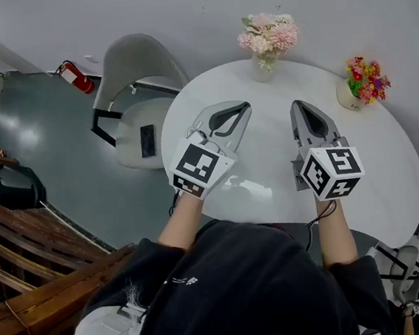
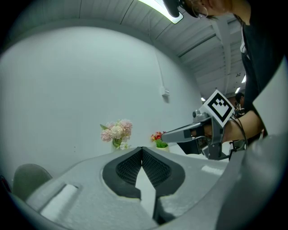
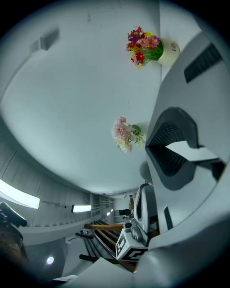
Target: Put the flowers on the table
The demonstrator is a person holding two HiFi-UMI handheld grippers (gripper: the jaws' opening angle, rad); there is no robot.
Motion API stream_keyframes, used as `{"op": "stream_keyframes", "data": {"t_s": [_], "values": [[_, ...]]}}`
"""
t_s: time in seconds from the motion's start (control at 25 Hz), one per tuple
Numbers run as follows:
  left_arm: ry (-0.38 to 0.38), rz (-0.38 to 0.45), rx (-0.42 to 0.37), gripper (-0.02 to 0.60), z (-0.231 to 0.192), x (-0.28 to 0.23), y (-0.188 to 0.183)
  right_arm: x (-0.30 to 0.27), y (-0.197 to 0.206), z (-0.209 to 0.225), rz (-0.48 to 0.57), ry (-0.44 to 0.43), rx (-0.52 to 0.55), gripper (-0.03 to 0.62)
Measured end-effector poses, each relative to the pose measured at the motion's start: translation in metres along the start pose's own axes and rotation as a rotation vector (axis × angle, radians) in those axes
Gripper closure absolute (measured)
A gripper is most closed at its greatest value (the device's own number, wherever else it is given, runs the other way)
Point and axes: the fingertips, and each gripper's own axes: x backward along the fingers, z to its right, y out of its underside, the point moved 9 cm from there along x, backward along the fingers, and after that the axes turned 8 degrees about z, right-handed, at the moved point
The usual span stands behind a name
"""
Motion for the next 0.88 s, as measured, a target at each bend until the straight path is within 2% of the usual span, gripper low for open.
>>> {"op": "stream_keyframes", "data": {"t_s": [0.24, 0.56, 0.88], "values": [[0.027, -0.003, 0.001, 0.577, 0.022, -0.002, -0.003, 0.023, -0.005, 0.002, 0.014, -0.039, -0.020, 0.583], [0.024, 0.009, 0.011, 0.577, 0.053, 0.005, -0.006, 0.051, 0.002, 0.002, 0.011, -0.054, -0.023, 0.583], [0.028, 0.003, -0.022, 0.577, 0.067, 0.015, -0.012, 0.068, 0.001, -0.008, 0.028, -0.073, -0.020, 0.583]]}}
